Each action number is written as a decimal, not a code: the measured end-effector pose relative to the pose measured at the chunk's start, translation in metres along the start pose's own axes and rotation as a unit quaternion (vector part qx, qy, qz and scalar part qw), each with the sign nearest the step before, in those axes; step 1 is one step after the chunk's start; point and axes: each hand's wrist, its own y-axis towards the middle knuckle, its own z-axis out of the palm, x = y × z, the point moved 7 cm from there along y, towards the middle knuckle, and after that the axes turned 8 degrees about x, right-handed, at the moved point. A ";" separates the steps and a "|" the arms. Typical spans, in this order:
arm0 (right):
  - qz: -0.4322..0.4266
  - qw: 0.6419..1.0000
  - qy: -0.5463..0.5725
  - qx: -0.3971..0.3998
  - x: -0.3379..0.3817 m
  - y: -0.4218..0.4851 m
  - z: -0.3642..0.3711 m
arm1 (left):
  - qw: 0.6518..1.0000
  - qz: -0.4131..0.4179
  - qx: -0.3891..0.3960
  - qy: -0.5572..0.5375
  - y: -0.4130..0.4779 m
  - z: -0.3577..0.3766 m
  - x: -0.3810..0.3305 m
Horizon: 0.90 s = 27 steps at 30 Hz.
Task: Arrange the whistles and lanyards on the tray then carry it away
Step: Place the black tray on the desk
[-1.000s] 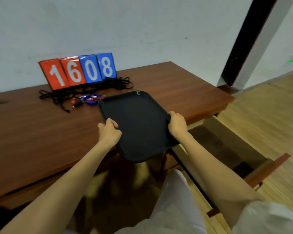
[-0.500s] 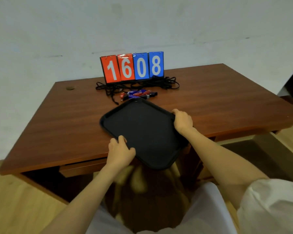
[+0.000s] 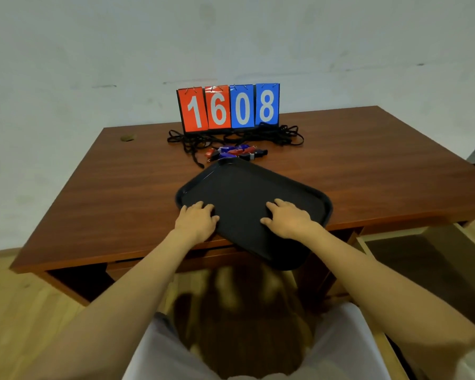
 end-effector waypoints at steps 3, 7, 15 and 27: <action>0.005 1.000 -0.005 0.015 -0.012 0.000 -0.001 | 0.996 0.004 0.000 0.093 -0.009 0.000 -0.018; 0.023 0.999 -0.041 0.010 -0.025 0.007 -0.015 | 0.992 0.033 -0.012 0.119 -0.019 -0.004 -0.055; 0.013 0.999 -0.011 0.032 -0.035 0.030 -0.027 | 0.997 0.023 -0.009 -0.068 0.008 0.005 -0.040; -0.004 1.000 -0.005 0.012 -0.009 0.043 -0.026 | 0.992 -0.012 -0.008 -0.126 0.021 0.000 -0.008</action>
